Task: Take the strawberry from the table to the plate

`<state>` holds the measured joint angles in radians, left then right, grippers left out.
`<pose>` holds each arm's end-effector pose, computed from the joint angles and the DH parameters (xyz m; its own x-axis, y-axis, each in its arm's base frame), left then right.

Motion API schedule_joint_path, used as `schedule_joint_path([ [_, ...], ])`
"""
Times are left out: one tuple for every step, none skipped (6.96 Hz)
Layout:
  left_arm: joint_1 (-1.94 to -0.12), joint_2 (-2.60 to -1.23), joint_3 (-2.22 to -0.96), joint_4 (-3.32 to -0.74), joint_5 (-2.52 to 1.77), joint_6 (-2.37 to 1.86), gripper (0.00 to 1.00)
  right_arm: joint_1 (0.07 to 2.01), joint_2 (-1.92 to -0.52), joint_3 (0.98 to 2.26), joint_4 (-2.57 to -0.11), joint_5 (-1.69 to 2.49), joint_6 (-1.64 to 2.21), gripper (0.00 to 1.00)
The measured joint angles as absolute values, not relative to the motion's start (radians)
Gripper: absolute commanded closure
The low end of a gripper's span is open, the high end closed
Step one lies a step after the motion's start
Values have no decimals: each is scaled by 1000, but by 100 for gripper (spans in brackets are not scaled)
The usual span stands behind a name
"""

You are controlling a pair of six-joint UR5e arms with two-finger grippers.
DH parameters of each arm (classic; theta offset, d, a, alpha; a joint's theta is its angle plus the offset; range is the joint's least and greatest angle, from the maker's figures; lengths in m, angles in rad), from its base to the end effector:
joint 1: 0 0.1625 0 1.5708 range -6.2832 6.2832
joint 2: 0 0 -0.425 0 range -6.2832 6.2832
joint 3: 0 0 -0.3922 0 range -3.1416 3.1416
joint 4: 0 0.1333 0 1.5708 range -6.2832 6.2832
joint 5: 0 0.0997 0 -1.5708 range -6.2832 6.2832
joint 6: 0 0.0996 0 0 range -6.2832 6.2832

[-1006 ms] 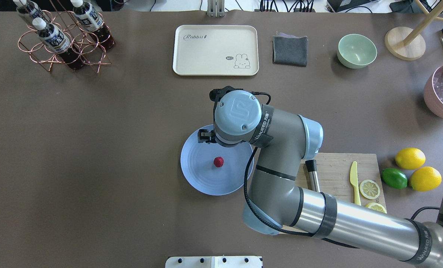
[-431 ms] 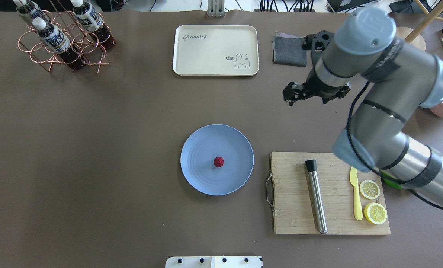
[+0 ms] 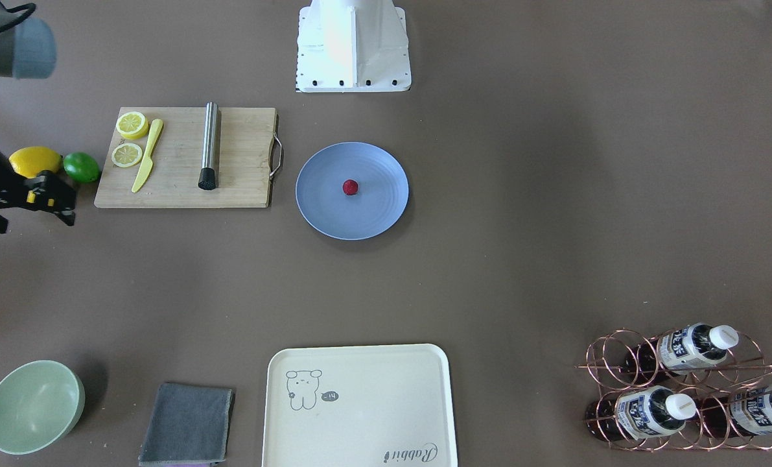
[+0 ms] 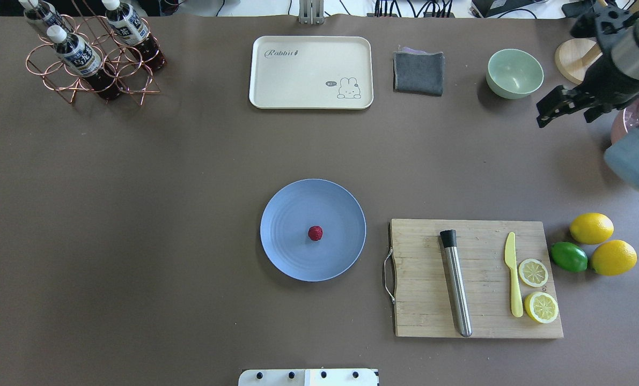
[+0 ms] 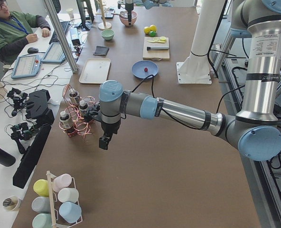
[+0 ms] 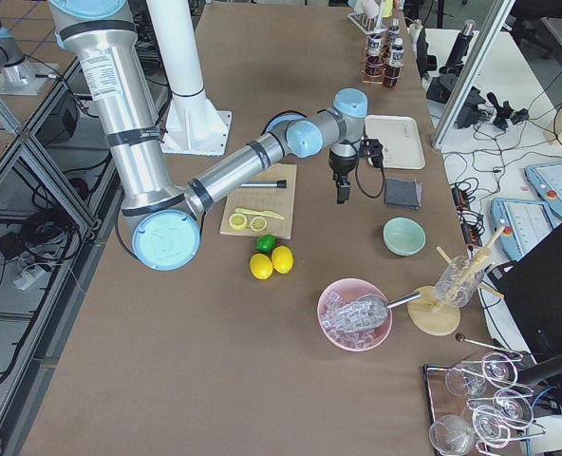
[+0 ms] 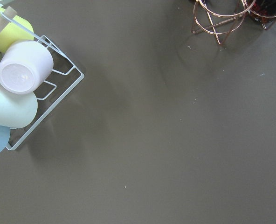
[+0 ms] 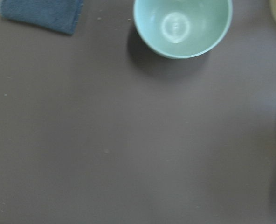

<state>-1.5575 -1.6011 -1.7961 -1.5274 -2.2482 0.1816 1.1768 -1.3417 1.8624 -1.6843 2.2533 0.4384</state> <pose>-0.0641 -0.5070 0.5430 0.7622 0.3166 -0.5646 -0.1532 0.9357 0.3178 -0.1495 -0.5431 0.4128 0.7116 -0.1186 0.6925 0.0557 0.9921 0.1127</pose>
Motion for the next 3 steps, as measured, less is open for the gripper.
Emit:
schedule_joint_path([
  [-1559,-1601,-1790,-1527,-2268,181,2,1271,-1392,1842,-1685,2298,312,0],
  [-1563,-1600,-1779,-1526,-2299,181,2,1358,-1438,1815,-1686,2325,197,0],
  [-1577,-1598,-1764,-1527,-2318,181,2,1438,-1478,1783,-1686,2337,93,0],
])
